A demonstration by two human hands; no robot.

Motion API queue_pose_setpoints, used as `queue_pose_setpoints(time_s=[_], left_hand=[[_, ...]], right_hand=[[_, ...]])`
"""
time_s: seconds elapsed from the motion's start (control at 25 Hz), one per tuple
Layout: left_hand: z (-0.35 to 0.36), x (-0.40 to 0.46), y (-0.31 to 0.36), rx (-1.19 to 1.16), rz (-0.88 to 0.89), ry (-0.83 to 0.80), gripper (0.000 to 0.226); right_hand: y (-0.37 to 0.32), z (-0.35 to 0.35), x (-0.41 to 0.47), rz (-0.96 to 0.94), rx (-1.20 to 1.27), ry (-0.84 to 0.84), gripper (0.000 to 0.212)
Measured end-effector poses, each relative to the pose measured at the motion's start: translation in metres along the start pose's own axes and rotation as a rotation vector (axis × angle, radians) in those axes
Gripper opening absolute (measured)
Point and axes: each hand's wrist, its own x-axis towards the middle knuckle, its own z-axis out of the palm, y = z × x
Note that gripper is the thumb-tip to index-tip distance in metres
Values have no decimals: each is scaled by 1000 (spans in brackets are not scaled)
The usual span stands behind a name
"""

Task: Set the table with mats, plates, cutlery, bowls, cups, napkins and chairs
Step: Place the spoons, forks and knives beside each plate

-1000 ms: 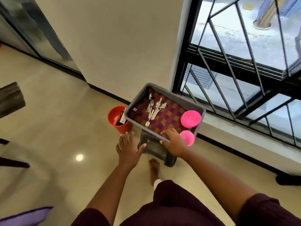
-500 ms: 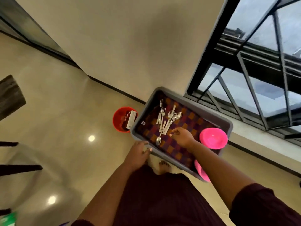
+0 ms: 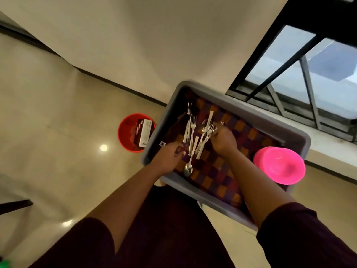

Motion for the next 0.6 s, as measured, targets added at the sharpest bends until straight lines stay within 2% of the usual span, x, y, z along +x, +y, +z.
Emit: queue_pose_setpoints(time_s=[0.08, 0.16, 0.28, 0.36, 0.4, 0.48, 0.56, 0.6], left_hand=[[13, 33, -1, 71, 6, -35, 35], [26, 59, 0, 134, -15, 10, 46], [37, 80, 12, 204, -103, 151, 57], [36, 90, 20, 263, -138, 135, 54], [34, 93, 21, 301, -144, 95, 53], [28, 93, 16, 341, -141, -21, 49], [23, 89, 5, 190, -135, -71, 32], [22, 84, 2, 42, -151, -61, 20]], right_hand=[[4, 9, 26, -3, -95, 61, 50], [4, 17, 43, 9, -173, 119, 48], [4, 28, 48, -14, -162, 121, 32], [8, 30, 45, 49, -47, 134, 17], [8, 28, 42, 105, 92, 169, 10], [6, 20, 32, 223, 569, 254, 3], [-1, 9, 22, 292, 1066, 311, 6], [-4, 7, 19, 328, 1193, 326, 7]])
